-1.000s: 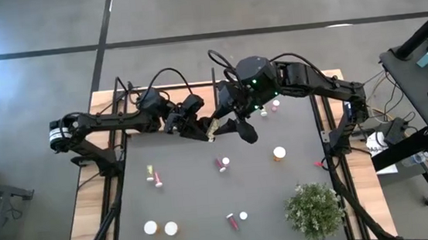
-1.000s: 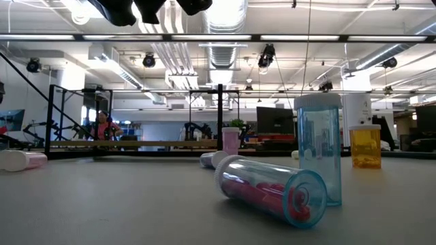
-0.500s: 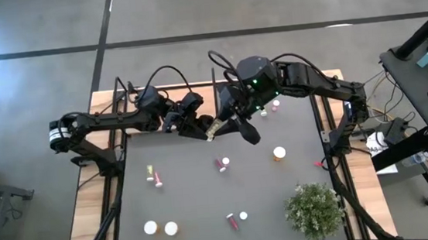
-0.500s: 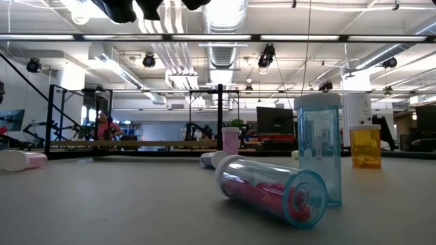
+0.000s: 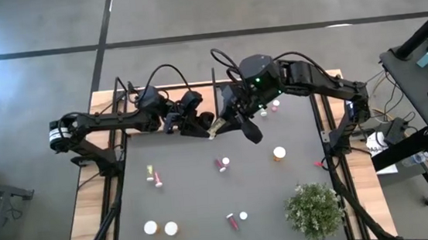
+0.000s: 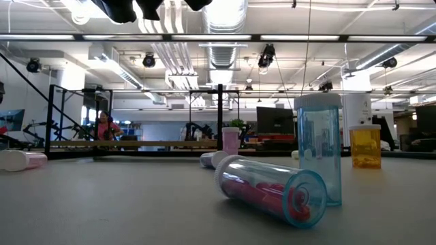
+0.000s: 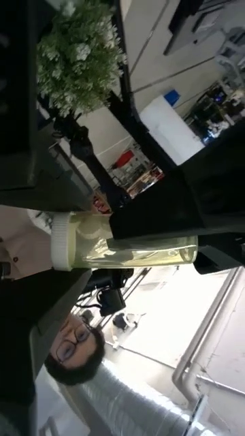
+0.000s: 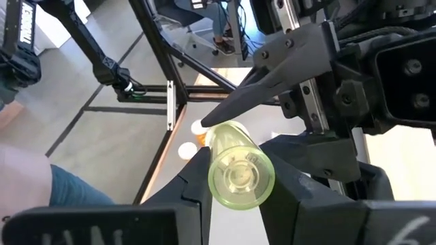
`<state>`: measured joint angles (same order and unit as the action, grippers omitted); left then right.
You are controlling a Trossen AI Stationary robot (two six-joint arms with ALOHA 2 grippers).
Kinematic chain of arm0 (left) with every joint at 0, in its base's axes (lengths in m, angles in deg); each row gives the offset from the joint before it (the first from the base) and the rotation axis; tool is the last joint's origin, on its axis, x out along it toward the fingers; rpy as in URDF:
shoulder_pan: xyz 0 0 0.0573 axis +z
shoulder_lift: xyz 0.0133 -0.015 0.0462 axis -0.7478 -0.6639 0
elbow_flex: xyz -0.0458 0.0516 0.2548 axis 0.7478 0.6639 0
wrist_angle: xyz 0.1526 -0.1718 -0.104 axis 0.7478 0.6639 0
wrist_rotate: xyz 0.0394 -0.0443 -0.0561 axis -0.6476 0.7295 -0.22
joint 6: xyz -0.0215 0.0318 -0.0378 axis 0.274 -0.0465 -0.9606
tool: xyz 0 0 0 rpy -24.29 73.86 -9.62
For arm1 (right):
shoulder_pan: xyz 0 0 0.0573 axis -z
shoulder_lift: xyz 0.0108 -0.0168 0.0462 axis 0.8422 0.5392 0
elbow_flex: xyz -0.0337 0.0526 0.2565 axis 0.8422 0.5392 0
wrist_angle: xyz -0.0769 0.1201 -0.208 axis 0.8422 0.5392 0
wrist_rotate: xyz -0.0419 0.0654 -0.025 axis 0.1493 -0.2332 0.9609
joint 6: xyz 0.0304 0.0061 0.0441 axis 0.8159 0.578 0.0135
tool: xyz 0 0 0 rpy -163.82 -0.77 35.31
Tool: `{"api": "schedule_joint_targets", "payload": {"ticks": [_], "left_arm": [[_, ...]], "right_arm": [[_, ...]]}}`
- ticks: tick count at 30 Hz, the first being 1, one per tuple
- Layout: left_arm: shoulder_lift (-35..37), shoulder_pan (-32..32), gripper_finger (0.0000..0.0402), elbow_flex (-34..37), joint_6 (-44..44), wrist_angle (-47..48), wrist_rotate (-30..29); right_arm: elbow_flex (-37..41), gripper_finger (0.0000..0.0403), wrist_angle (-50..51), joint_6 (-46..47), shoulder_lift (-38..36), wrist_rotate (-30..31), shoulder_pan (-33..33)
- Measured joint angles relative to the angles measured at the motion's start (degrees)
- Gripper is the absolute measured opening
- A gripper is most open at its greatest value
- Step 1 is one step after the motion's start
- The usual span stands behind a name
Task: Pick and place medicine bottles onto shelf by color
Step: Put the middle yellow pill bottle on the shelf
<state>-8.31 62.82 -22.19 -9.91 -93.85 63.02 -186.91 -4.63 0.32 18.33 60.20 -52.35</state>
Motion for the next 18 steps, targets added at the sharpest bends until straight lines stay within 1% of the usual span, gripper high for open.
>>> {"api": "schedule_joint_targets", "payload": {"ticks": [4,8,18], "left_arm": [[-0.05,-0.01,0.0116,0.03,3.64,0.20,-3.02],[-0.18,0.02,0.0116,0.07,3.69,1.35,-6.50],[-0.61,-0.13,0.0116,-0.02,3.63,2.21,-7.23]], "right_arm": [[-0.20,0.0078,1.33,0.02,-0.76,0.54,0.09],[-0.20,0.0078,2.28,0.02,-1.60,1.08,0.35],[-0.20,0.0081,3.91,-1.37,-1.53,0.41,0.72]]}}
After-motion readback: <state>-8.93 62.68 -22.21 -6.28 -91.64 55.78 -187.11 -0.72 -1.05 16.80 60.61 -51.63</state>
